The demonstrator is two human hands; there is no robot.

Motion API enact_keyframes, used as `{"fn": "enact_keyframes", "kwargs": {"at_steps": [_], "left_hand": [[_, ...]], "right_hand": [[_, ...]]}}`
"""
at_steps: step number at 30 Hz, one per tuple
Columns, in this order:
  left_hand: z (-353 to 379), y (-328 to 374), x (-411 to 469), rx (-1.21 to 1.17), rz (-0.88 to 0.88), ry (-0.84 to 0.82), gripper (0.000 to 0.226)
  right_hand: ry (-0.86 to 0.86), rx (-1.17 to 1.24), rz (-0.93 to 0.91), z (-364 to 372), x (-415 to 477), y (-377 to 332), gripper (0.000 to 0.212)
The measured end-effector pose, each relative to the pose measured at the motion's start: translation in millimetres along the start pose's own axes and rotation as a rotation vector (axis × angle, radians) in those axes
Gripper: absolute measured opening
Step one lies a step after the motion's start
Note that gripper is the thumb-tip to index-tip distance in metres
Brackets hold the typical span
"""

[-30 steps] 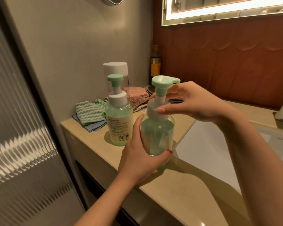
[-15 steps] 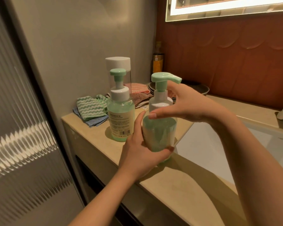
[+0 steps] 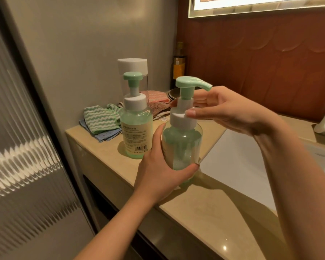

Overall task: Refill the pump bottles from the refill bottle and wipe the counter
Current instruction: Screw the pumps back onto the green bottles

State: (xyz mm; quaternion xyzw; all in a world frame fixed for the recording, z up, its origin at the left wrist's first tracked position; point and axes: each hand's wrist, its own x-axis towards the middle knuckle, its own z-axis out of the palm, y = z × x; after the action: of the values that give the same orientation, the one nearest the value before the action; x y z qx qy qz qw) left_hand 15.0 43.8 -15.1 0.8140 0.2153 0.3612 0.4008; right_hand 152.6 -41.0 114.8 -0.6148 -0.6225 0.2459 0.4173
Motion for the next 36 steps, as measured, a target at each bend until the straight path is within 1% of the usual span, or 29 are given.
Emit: {"fn": "enact_keyframes", "kwargs": {"at_steps": [6, 10, 13, 15, 17, 18, 20, 22, 24, 28, 32, 34, 36], "left_hand": [[0, 1, 0, 0.01, 0.006, 0.002, 0.108], [0, -2, 1, 0.013, 0.004, 0.004, 0.107], [0, -3, 2, 0.01, -0.005, 0.003, 0.108], [0, -2, 1, -0.004, -0.014, 0.0, 0.108], [0, -1, 1, 0.004, -0.012, -0.005, 0.109], [0, -1, 1, 0.016, -0.008, -0.005, 0.109], [1, -1, 1, 0.034, -0.001, 0.0, 0.109], [1, -1, 1, 0.04, 0.002, 0.004, 0.109], [1, -1, 1, 0.032, 0.004, 0.007, 0.109], [1, -1, 2, 0.044, 0.014, 0.017, 0.106], [1, -1, 3, 0.04, 0.001, 0.013, 0.105], [1, -1, 3, 0.029, -0.008, 0.012, 0.104], [1, -1, 3, 0.008, -0.02, 0.011, 0.098]], "right_hand": [[0.045, 0.025, 0.021, 4, 5, 9, 0.036], [0.139, -0.121, -0.022, 12, 11, 3, 0.035], [0.203, -0.24, -0.066, 20, 14, -1, 0.028], [0.159, -0.22, -0.09, 21, 14, -1, 0.022], [0.063, -0.082, -0.067, 18, 10, 1, 0.014], [0.014, -0.005, -0.059, 15, 9, 2, 0.019], [-0.04, 0.105, -0.071, 8, 5, 5, 0.036], [-0.047, 0.171, -0.074, 5, 3, 6, 0.047], [-0.018, 0.178, -0.071, 5, 4, 5, 0.051], [0.101, 0.066, -0.089, 13, 9, 3, 0.045], [0.216, -0.096, -0.093, 24, 16, 1, 0.041], [0.235, -0.143, -0.097, 27, 16, 0, 0.041], [0.194, -0.155, -0.097, 29, 16, -1, 0.034]]}}
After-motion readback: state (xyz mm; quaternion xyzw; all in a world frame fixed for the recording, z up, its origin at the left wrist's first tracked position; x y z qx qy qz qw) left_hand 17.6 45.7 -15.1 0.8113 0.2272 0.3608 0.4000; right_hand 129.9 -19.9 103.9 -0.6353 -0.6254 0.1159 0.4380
